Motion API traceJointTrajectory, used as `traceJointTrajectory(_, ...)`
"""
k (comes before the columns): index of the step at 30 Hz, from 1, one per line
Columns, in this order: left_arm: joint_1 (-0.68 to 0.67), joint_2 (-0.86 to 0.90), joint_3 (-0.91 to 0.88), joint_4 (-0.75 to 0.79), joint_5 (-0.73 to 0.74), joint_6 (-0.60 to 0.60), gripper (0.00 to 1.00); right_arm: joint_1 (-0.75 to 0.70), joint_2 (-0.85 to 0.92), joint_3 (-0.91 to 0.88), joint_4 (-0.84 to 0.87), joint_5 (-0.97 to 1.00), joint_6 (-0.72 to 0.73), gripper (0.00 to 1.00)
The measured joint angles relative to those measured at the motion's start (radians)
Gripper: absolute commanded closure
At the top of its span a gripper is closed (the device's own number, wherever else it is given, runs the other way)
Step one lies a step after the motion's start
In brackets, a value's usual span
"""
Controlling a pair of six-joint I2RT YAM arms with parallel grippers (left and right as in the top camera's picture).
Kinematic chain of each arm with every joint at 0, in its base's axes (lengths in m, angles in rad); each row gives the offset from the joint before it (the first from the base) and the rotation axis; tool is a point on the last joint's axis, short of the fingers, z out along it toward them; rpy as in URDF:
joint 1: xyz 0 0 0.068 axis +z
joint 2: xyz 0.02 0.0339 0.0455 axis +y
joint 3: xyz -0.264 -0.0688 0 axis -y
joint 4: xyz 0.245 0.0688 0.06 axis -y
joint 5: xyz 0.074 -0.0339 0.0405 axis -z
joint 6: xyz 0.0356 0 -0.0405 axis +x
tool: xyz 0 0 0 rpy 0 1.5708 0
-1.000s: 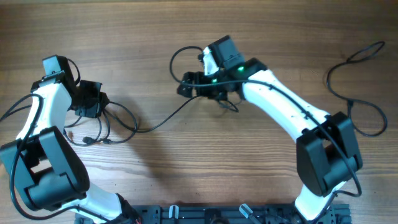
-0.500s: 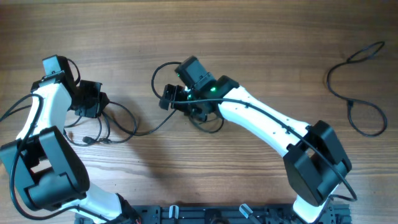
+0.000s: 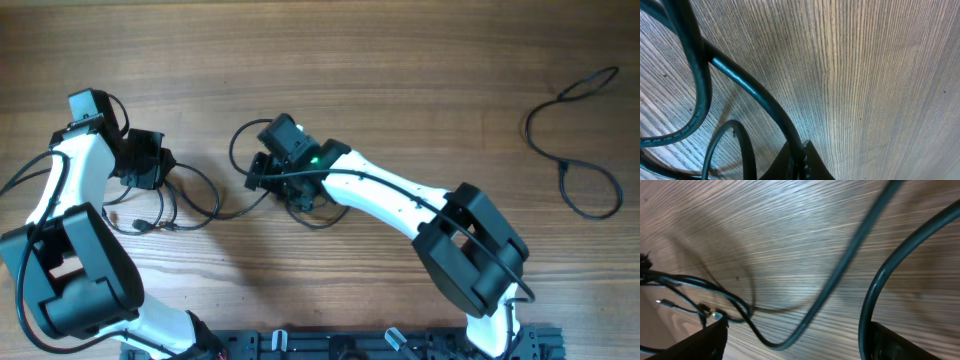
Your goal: Untangle cables
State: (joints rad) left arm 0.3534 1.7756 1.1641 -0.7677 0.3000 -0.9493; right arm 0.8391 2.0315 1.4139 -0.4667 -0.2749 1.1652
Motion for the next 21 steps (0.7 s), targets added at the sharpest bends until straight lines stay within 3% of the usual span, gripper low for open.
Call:
traceJointTrajectory(13, 0.0, 0.0, 0.0, 0.0, 0.0, 0.0, 0.94, 0.013, 0.05, 0.0, 0.034, 0.051, 0.016, 0.36)
traceJointTrajectory(18, 0.0, 0.0, 0.0, 0.0, 0.0, 0.0, 0.94, 0.013, 0.05, 0.0, 0.035, 0.072, 0.015, 0.52)
traceJointTrajectory(21, 0.0, 0.0, 0.0, 0.0, 0.0, 0.0, 0.93, 0.013, 0.05, 0.0, 0.035, 0.078, 0.018, 0.73)
